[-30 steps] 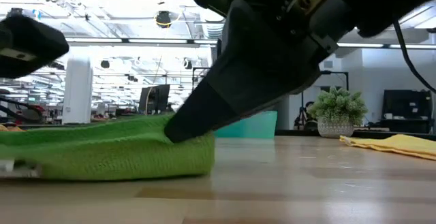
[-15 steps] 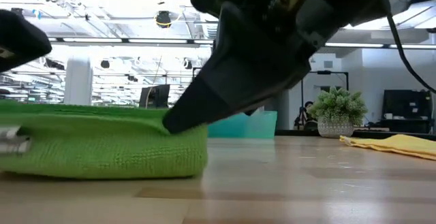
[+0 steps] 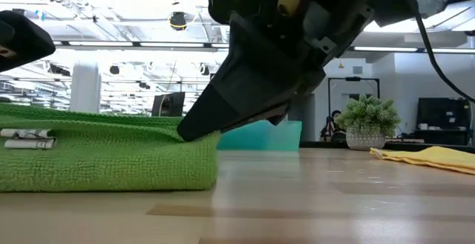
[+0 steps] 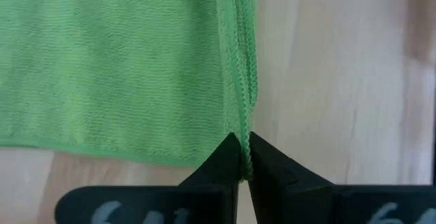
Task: Roll microfiber towels into tight, uniform cylinder then place into a basket
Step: Roll the green towel
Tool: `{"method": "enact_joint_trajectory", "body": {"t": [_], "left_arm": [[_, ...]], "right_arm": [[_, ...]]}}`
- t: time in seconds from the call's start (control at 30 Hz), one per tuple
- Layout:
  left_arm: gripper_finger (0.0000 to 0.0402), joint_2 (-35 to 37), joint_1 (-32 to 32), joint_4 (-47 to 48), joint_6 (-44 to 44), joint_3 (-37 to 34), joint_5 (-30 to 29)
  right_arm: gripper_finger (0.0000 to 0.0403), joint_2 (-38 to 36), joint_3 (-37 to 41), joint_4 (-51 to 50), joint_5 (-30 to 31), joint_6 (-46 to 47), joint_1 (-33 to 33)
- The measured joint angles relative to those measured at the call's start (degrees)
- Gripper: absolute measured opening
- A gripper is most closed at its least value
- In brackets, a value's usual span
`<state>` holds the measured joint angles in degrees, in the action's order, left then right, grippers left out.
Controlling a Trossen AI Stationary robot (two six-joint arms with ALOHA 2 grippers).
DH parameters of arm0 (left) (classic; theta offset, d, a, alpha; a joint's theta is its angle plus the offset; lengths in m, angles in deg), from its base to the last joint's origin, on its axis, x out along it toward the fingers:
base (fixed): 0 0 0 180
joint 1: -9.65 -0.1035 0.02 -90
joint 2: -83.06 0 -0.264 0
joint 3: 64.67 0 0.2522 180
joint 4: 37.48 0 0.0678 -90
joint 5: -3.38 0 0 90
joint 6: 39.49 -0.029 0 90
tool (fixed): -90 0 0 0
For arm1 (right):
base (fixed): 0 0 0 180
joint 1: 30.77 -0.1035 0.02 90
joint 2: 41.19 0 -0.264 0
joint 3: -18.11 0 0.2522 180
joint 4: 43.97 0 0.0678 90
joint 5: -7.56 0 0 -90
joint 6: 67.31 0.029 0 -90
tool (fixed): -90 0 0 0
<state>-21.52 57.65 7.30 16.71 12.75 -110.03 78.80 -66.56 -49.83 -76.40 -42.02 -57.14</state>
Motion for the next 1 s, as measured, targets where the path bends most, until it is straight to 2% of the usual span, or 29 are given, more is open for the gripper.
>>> {"method": "enact_joint_trajectory", "body": {"t": [0.13,0.4,1.0], "left_arm": [[0.0012,0.0,-0.8,2.3,1.3,0.0,-0.4],[0.0012,-0.3,-2.5,4.6,0.2,0.0,-0.6],[0.0012,-0.5,-3.5,4.6,-4.6,0.0,-1.5]], "right_arm": [[0.002,0.0,0.0,-2.0,0.8,2.7,0.9],[0.0007,0.0,0.0,-3.3,4.6,3.3,1.0],[0.0016,1.0,0.0,-6.3,4.8,4.9,1.2]]}}
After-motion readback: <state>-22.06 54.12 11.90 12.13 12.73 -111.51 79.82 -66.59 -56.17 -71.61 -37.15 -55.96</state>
